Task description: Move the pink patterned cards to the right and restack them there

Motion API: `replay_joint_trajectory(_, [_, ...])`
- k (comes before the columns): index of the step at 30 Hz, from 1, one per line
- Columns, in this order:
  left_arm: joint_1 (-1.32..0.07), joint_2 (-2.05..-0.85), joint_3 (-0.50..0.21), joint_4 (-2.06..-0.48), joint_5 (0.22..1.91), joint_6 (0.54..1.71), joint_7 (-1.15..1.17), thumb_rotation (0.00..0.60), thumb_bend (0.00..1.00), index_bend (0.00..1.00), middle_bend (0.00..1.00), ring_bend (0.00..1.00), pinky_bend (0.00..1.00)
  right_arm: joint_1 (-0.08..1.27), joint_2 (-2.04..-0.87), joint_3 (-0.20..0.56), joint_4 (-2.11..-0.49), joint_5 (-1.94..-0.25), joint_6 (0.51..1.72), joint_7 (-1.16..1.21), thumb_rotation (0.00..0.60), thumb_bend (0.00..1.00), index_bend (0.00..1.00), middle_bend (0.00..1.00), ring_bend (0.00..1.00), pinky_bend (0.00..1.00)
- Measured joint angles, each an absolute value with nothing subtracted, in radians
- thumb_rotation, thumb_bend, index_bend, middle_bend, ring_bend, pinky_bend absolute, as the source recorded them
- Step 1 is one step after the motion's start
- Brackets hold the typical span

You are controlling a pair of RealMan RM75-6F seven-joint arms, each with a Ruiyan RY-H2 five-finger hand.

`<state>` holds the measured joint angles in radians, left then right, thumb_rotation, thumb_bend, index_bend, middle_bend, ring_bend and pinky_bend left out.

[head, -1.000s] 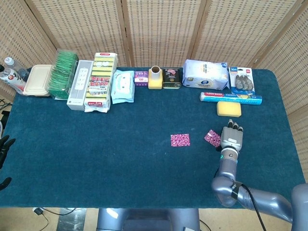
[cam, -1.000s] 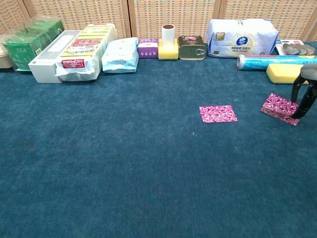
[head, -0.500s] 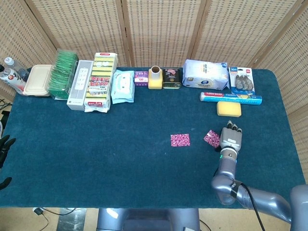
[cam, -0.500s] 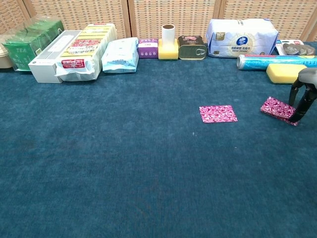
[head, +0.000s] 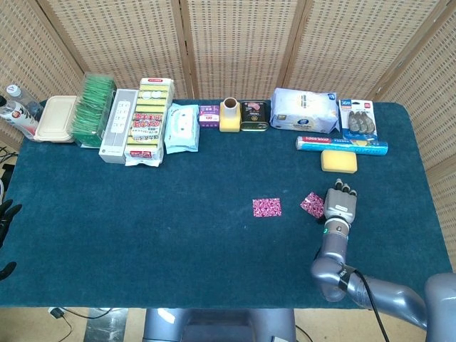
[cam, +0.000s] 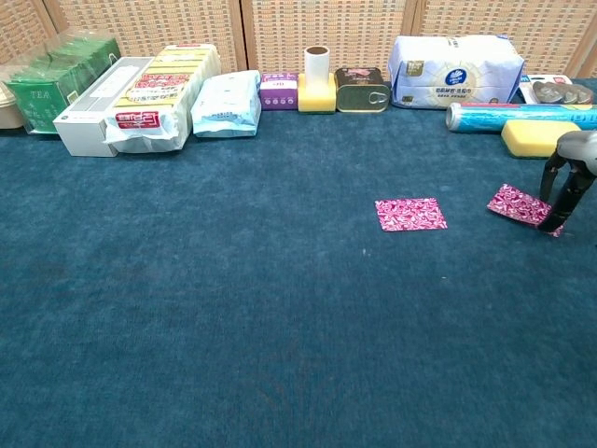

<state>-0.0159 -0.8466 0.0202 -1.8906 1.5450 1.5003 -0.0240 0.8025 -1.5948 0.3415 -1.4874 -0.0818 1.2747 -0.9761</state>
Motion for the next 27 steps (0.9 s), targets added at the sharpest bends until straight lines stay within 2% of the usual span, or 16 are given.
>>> replay_joint_trajectory(6, [-0.018,-0.846,0.019,-1.891,1.542,1.497,-0.024,0.600,0.10,0.00,0.00,0.00,0.08,0.798,-1.592,0.342,-1.482,-0.081,1.265,-0.977,0.583,0.26,0.33,0.00,0.00,0.09])
replay_joint_trajectory(18, [-0.016,-0.848,0.020,-1.892,1.544,1.501,-0.020,0.600,0.10,0.00,0.00,0.00,0.08,0.798,-1.575,0.349,-1.534,-0.095,1.278,-0.978,0.587,0.26,0.32,0.00,0.00,0.07])
replay_joint_trajectory(27, [-0.015,-0.852,0.022,-1.894,1.548,1.502,-0.008,0.600,0.10,0.00,0.00,0.00,0.08,0.796,-1.531,0.292,-1.708,-0.303,1.241,-0.945,0.585,0.25,0.31,0.00,0.00,0.05])
